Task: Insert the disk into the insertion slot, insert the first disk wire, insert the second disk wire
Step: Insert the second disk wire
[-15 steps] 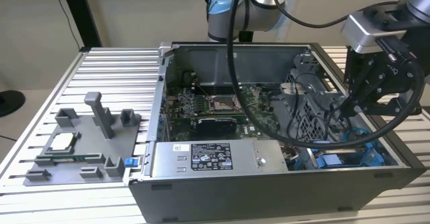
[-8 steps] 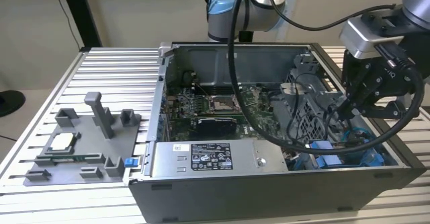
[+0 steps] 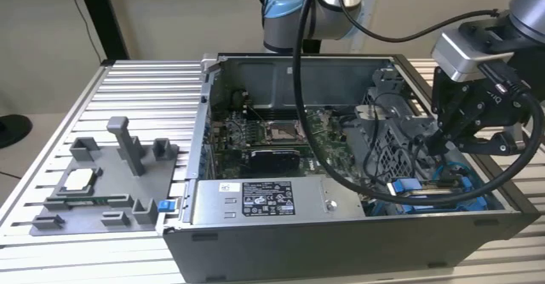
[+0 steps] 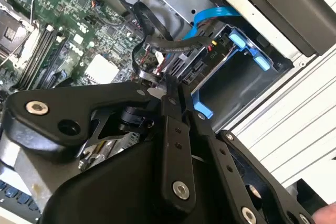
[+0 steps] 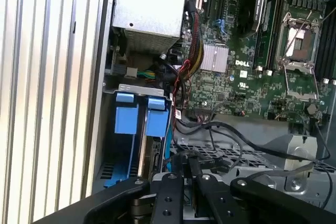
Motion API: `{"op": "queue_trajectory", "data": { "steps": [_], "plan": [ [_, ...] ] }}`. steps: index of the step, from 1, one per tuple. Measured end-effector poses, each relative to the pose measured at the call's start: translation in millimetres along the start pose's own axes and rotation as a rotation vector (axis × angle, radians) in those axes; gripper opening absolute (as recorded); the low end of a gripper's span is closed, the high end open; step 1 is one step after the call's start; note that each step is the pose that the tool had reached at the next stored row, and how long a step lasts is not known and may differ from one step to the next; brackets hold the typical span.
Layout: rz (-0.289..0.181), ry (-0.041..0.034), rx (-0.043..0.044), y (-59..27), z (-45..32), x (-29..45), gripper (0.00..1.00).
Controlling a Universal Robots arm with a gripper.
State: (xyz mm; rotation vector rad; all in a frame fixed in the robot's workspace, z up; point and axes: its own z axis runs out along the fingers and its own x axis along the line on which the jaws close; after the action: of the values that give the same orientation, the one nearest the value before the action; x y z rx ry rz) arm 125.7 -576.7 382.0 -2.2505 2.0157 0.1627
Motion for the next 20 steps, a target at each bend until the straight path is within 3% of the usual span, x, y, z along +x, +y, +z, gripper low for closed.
{"op": "queue_trajectory", "data": {
  "steps": [6, 11, 14, 20],
  "plan": [
    [-0.003, 0.0, 0.0, 1.4, 6.1, 12.6, 0.0],
    [-0.004, 0.0006, 0.0063, 2.1, 12.3, 19.5, 0.0],
    [-0.006, 0.0023, 0.0168, 2.2, 15.5, 20.4, 0.0],
    [-0.011, 0.0068, 0.0455, 2.3, 22.3, 21.6, 0.0]
  ]
}}
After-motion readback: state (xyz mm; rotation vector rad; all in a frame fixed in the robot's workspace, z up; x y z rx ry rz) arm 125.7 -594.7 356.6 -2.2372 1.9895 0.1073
